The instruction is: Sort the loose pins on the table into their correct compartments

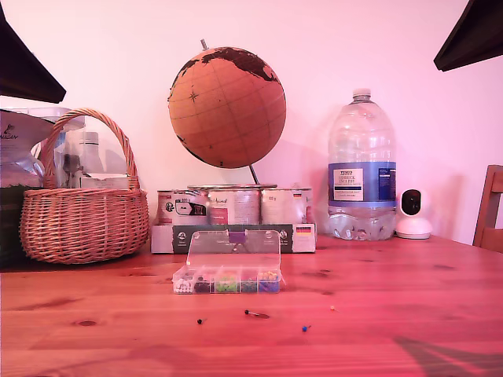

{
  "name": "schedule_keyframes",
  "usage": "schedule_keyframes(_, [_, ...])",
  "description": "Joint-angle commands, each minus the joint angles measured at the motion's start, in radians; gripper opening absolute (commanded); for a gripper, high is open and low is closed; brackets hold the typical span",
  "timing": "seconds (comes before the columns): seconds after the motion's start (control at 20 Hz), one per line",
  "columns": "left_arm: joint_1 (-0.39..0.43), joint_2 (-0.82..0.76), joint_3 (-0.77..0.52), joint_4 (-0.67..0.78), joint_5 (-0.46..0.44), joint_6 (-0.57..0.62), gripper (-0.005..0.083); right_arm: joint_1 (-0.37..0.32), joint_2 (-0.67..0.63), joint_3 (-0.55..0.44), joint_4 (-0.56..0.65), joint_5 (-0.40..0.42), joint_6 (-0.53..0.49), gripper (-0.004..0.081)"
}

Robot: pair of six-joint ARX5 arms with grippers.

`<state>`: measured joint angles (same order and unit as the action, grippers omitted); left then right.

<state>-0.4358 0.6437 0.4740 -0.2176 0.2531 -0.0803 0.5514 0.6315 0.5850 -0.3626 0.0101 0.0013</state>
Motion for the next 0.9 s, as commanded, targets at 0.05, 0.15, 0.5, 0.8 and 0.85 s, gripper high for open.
schedule_keyframes(0.05, [0.001, 0.003, 0.006, -0.037, 0.028, 0.002, -0.0019, 0.005, 0.0, 0.001, -0.13, -0.001, -0.001, -0.0013])
schedule_keyframes(0.15, [0.001, 0.003, 0.006, -0.037, 0.028, 0.002, -0.0019, 0.005, 0.0, 0.001, -0.13, -0.001, -0.001, -0.0013])
schedule_keyframes(0.5, [0.001, 0.004, 0.011, -0.043, 0.031, 0.002, -0.0019, 0.005, 0.007, 0.002, -0.122, -0.042, 0.002, -0.0013])
schedule_keyframes(0.8, [0.0, 0.022, 0.074, -0.119, 0.084, 0.058, -0.0019, 0.027, 0.132, 0.042, -0.145, -0.117, -0.003, -0.0013])
schedule_keyframes(0.85, [-0.005, 0.037, 0.087, -0.154, 0.092, 0.081, -0.0019, 0.042, 0.164, 0.051, -0.147, -0.117, -0.003, -0.0013])
